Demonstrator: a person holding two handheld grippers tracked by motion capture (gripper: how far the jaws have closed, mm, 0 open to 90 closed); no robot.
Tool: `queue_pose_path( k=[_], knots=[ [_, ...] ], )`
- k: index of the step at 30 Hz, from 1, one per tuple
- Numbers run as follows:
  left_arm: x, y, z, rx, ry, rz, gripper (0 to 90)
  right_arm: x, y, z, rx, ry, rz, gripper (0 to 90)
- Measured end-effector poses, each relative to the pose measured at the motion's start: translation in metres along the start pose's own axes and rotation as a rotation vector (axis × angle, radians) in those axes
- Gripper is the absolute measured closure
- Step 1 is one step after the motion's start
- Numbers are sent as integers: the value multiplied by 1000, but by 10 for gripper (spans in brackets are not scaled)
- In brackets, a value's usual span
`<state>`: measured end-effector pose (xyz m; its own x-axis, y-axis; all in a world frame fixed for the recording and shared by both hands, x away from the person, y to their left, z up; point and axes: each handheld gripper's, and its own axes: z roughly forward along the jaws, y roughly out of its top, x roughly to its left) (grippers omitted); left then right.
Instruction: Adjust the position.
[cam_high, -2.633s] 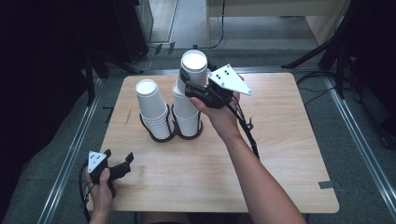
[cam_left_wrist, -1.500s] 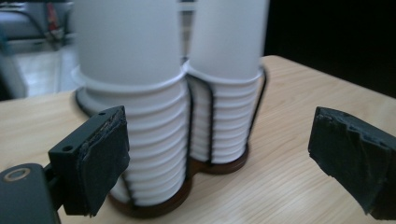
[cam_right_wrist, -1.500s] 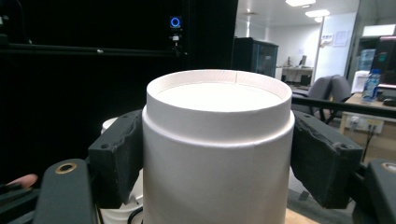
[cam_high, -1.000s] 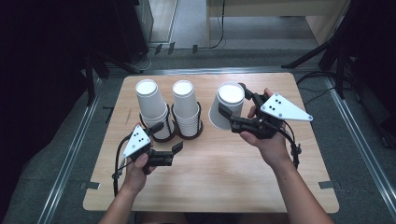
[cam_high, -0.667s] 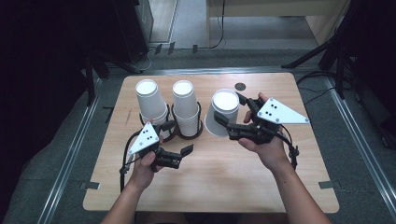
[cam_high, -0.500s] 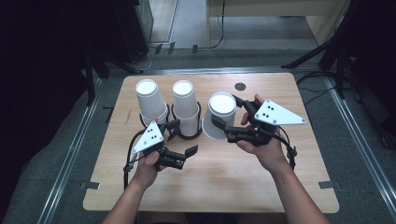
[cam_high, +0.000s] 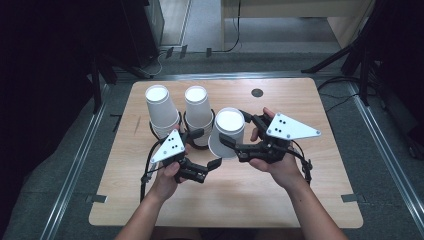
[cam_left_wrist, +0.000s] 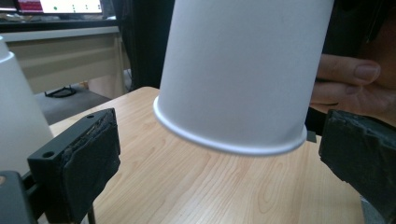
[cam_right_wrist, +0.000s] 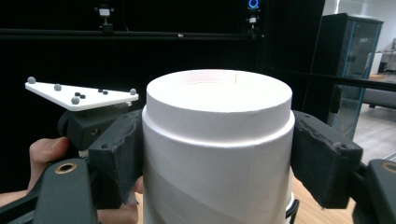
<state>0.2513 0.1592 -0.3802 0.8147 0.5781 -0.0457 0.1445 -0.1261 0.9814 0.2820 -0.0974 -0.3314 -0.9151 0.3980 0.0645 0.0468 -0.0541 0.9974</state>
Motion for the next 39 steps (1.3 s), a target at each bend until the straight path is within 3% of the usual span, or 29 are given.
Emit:
queue_pose_path(
  k=[6, 16, 26, 39],
  knots=[
    [-2, 1, 4, -1, -34, 0, 0, 4, -5, 4, 14, 38, -2, 240],
    [-6, 1, 7, -5, -50, -17, 0, 13, -7, 11, 23, 78, -6, 240],
    [-11, 2, 9, 30, -5, 11, 0, 13, -6, 11, 21, 85, 0, 241],
    [-14, 2, 10, 29, 2, 12, 33, 16, -5, 12, 24, 96, 5, 241]
  ],
)
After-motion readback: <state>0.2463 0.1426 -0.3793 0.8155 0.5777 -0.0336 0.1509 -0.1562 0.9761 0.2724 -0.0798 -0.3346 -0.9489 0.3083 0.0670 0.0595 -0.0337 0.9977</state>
